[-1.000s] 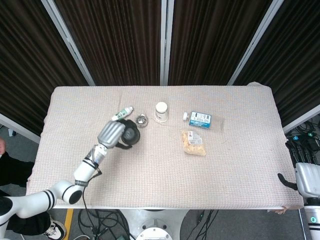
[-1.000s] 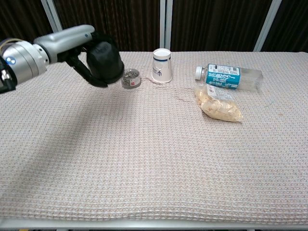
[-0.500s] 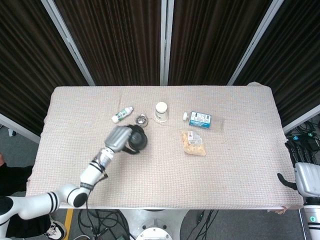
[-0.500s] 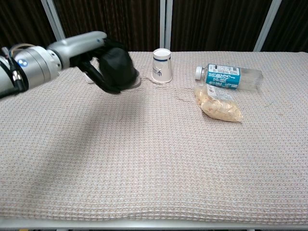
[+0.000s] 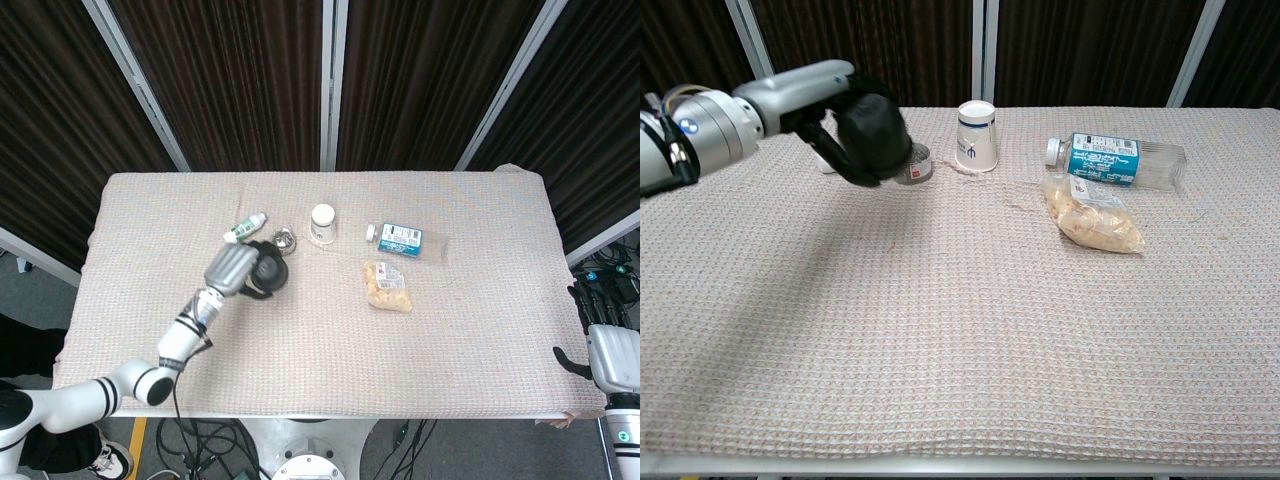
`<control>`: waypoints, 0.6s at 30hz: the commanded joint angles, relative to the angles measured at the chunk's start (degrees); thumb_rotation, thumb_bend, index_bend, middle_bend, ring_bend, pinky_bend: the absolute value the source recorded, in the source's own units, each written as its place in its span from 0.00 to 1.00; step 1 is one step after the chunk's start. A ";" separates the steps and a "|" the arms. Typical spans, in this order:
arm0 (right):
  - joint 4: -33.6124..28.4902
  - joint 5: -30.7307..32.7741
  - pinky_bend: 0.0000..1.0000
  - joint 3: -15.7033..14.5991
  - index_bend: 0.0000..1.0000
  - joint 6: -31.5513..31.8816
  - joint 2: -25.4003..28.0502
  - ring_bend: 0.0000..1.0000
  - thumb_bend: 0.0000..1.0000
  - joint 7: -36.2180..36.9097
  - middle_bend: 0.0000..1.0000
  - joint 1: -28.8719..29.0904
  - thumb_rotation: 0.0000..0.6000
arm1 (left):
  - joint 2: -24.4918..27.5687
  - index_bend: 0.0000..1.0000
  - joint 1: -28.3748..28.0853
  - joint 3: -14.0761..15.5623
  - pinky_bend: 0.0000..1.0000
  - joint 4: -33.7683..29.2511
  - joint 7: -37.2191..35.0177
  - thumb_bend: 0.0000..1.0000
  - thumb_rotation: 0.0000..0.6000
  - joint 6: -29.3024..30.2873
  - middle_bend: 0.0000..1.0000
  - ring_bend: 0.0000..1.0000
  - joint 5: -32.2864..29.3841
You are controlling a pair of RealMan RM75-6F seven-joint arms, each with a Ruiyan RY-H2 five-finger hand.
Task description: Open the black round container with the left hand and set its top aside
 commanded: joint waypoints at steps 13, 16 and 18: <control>0.39 0.22 0.00 0.16 0.02 0.05 0.08 0.00 0.15 0.58 0.00 -0.06 1.00 | 8.51 0.36 2.55 9.86 0.46 -32.15 -5.77 0.21 1.00 -2.50 0.50 0.36 11.54; 0.85 0.50 0.00 0.09 0.02 -0.37 -0.05 0.00 0.15 0.95 0.00 -0.05 1.00 | 8.07 0.36 2.53 8.07 0.46 -29.64 -6.58 0.21 1.00 -1.36 0.50 0.36 9.41; 1.14 0.74 0.00 0.11 0.02 -0.72 -0.15 0.00 0.15 1.14 0.00 0.04 1.00 | 7.27 0.37 2.45 6.67 0.46 -25.97 -5.95 0.21 1.00 -0.94 0.50 0.36 6.56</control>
